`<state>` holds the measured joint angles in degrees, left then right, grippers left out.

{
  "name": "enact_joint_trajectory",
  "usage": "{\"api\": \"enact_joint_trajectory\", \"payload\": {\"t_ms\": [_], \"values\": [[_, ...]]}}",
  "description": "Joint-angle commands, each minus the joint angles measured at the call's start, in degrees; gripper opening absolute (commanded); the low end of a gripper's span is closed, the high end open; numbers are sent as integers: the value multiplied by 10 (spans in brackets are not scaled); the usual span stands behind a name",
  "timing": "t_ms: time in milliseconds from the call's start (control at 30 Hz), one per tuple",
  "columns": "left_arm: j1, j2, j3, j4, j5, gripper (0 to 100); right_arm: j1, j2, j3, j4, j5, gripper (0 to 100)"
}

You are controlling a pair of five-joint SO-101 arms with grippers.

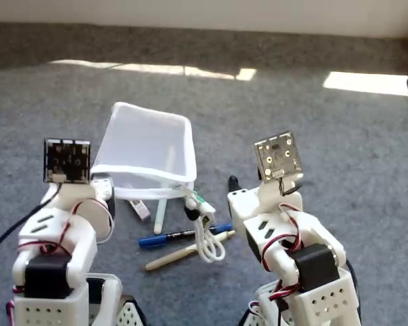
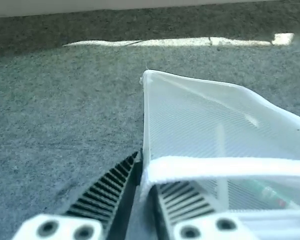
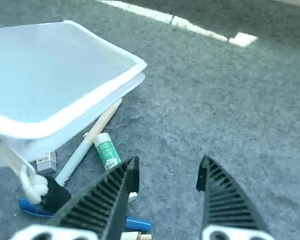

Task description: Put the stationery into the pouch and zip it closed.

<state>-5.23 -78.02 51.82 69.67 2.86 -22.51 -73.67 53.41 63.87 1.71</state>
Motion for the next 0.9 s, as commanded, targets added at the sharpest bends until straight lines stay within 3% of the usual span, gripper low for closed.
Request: {"api": "enact_joint_trajectory", "payload": {"t_ms": [0,333,600,867], "values": [[5,68,-115,39,0,7,7,-3,-2,-22,2,181],[-77,220,-284,122,-2,7,7,25,-3,-24,1,180],[-80,296,-291,137,6,7,4,191,-10,-35,-1,180],[-163,297,-288,150,15,7,-23,261,-9,-99,-1,180]]}}
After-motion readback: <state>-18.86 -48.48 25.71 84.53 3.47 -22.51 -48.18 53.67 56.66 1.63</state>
